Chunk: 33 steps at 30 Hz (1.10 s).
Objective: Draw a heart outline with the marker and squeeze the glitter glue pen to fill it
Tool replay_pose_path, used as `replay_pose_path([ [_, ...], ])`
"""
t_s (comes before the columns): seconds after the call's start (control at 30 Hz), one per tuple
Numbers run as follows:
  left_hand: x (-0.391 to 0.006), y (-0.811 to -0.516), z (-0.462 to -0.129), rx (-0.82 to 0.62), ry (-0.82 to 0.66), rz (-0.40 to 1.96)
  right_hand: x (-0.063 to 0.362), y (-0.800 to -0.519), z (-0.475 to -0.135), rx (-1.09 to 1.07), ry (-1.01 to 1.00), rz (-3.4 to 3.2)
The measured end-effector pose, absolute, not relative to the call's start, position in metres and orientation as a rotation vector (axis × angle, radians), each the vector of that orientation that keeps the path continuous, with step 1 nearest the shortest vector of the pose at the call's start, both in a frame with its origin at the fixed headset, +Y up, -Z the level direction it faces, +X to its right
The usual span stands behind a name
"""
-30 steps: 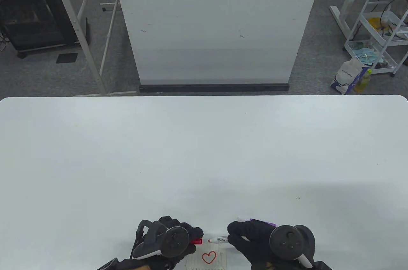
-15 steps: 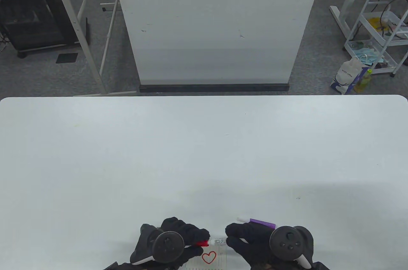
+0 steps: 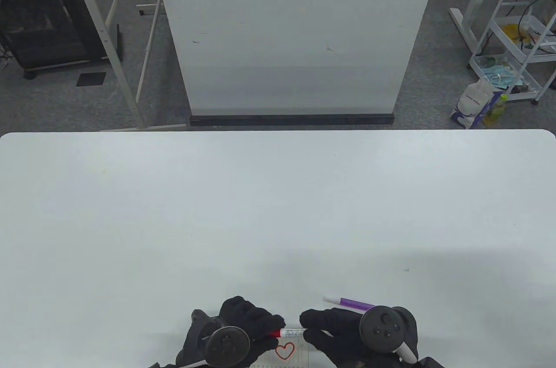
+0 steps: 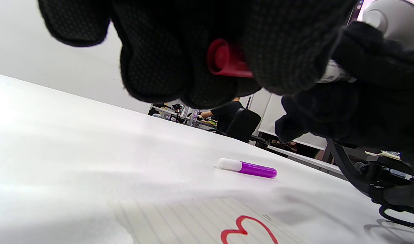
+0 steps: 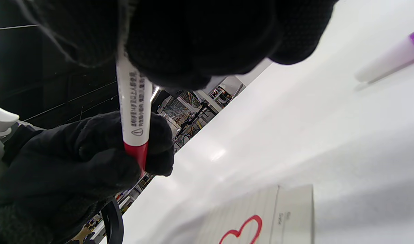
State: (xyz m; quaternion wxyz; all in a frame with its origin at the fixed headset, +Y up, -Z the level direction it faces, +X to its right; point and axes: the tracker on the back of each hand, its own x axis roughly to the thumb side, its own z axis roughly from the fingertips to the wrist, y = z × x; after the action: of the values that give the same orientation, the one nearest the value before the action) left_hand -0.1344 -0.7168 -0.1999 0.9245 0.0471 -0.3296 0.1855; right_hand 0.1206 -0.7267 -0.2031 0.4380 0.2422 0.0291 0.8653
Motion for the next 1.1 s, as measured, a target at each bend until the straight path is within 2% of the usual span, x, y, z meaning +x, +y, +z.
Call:
replay_pose_path([
  [0.17, -0.138, -0.718, -0.2, 0.118, -0.679, 0.391, 0.118, -0.727, -0.204, 0.611, 0.093, 2.162],
  [0.3, -0.144, -0.721, -0.206, 0.149, -0.651, 0.338, 0.114, -0.722, -0.205, 0.681, 0.029, 2.311],
  [0.47, -0.161, -0.729, -0.223, 0.166, -0.56, 0.217, 0.126, -0.712, -0.211, 0.658, -0.144, 2.485],
  [0.57, -0.17, -0.736, -0.235, 0.146, -0.481, 0.126, 0.135, -0.712, -0.217, 0.605, -0.167, 2.564],
  [0.8, -0.19, -0.745, -0.256, 0.08, -0.294, -0.001, 0.151, -0.719, -0.234, 0.472, -0.11, 2.75],
  [1.1, -0.202, -0.746, -0.261, 0.036, -0.185, -0.093, 0.164, -0.736, -0.247, 0.382, 0.112, 2.981],
])
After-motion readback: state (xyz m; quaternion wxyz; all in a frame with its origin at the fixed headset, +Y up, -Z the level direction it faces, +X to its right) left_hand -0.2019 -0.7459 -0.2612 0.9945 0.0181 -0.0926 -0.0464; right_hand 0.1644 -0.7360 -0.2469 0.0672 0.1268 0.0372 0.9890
